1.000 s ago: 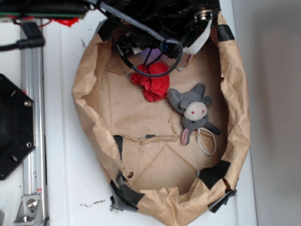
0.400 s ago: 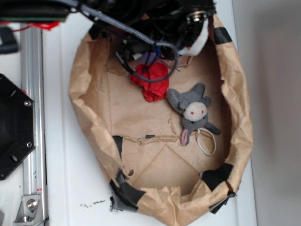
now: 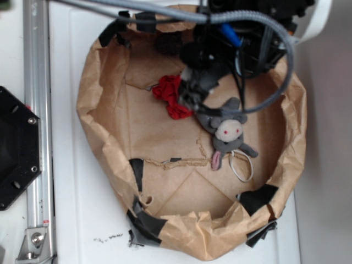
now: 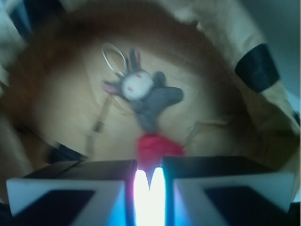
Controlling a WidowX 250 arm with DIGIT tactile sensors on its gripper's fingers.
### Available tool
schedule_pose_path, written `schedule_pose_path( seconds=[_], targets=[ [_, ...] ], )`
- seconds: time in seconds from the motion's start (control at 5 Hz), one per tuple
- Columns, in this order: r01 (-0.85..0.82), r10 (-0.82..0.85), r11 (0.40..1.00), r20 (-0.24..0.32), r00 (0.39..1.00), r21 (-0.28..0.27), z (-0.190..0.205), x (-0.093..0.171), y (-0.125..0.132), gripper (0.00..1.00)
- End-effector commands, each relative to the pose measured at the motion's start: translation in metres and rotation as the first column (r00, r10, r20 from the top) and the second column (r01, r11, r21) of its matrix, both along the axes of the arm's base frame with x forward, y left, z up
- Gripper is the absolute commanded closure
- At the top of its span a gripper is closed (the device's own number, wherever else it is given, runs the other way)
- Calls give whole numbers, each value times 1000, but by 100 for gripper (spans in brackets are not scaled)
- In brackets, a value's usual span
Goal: Grab the rock.
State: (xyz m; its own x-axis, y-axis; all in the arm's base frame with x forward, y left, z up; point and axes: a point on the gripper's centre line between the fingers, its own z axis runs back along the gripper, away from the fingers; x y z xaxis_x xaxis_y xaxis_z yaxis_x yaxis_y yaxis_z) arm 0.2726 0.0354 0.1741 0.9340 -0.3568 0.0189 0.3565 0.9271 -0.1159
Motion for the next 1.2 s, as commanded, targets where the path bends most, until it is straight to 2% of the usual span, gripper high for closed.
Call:
schedule_pose_path(
  seconds=[0.0, 0.2, 0.4, 0.6, 0.8, 1.0],
  targets=[
    [-241, 235, 970, 131, 963, 29, 68, -28, -19, 100],
    [-161, 149, 984, 143, 978, 79, 59, -26, -13, 100],
    [83, -102, 991, 181, 978, 107, 35, -18, 4, 0],
    [322, -365, 914, 153, 918, 249, -8, -10, 22, 0],
    [516, -564, 808, 123, 816, 284, -20, -8, 28, 0],
    [569, -616, 769, 100, 781, 292, -32, -7, 41, 0]
  ],
)
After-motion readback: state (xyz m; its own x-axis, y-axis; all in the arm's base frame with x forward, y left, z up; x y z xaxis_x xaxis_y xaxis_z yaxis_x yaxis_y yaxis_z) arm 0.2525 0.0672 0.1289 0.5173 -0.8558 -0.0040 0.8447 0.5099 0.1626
